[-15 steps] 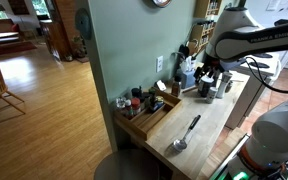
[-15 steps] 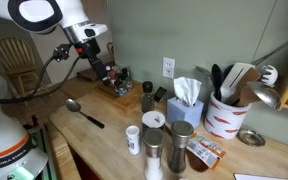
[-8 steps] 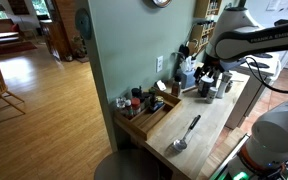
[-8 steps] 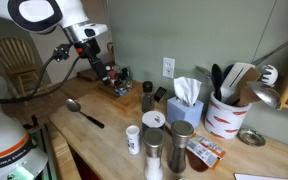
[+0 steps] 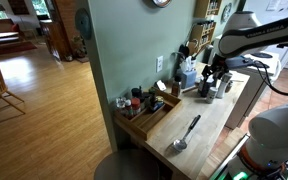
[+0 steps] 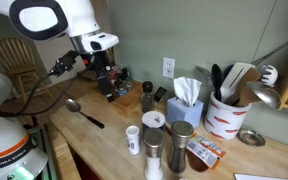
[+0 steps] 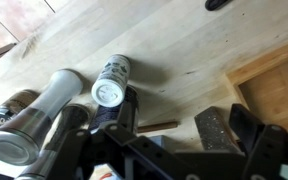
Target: Place the container of black pepper in the wooden box
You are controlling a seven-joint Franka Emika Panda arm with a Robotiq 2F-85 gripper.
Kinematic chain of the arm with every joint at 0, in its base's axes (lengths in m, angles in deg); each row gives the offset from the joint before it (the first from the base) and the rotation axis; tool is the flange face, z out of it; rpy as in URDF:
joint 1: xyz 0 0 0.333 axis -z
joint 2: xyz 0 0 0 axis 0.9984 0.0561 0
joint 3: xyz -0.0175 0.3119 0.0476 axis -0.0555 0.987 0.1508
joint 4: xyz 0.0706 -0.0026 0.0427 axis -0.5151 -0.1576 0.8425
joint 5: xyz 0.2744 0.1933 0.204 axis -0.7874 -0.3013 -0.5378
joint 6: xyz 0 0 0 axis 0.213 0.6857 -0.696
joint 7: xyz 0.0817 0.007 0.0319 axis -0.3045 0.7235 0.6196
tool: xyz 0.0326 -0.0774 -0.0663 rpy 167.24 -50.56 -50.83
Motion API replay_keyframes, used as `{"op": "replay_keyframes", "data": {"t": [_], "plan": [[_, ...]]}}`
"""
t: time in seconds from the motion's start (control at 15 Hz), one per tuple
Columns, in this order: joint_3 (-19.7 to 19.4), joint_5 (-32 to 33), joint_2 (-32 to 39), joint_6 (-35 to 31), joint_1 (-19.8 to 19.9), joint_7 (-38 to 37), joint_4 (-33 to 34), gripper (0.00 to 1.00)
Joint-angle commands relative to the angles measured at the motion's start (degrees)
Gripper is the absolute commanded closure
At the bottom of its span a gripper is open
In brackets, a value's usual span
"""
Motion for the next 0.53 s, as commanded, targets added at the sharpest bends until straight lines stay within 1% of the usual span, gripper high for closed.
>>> {"op": "replay_keyframes", "data": {"t": [0.0,0.2,0.33,0.47], "plan": [[-1.51,2.54,7.16,-6.11,3.91,-2.27,3.26,0.00],[-2.30,4.22,13.05,-11.37,7.21,-3.96,6.97,0.00],[-2.27,5.83,17.05,-14.04,9.45,-6.03,9.76,0.00],[-2.50,6.98,21.00,-15.88,10.88,-8.28,12.64,0.00]]}}
